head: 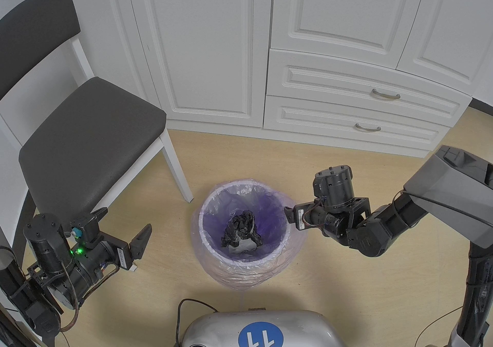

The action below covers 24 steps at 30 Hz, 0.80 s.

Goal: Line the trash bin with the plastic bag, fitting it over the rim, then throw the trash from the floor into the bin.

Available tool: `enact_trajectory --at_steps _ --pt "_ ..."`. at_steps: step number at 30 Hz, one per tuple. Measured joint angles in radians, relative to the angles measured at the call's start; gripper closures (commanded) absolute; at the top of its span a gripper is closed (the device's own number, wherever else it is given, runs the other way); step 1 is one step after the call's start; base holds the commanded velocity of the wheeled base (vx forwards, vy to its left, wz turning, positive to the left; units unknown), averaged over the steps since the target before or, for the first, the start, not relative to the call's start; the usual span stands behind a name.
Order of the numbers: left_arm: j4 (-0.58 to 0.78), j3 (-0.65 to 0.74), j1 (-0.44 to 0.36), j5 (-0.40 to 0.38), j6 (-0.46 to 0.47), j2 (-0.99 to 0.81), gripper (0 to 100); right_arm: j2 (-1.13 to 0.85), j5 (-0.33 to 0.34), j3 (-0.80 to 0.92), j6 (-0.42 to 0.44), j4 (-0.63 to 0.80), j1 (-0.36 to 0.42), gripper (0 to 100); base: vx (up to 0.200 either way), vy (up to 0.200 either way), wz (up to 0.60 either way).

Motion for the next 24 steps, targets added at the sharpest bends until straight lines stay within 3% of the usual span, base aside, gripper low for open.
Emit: enact_trajectory --at_steps 4,9,17,24 --pt "0.000 0.000 0.009 0.055 -0.027 0.001 0 0.062 0.110 -0.023 -0.027 -0.005 -0.063 0 0.000 0.000 0.00" --pt "0.000 0.000 0.022 0.134 -0.094 -0.002 0 0.140 0.182 -0.080 -0.037 0.002 -0.124 0 0.000 0.000 0.00" --pt "-0.001 0.000 0.035 0.154 -0.123 0.000 0 0.266 0.227 -0.187 -0.043 0.025 -0.176 0 0.000 0.000 0.00" --pt "-0.001 0.000 0.046 0.155 -0.125 -0.001 0 0.360 0.249 -0.343 -0.044 0.163 -0.198 0 0.000 0.000 0.00"
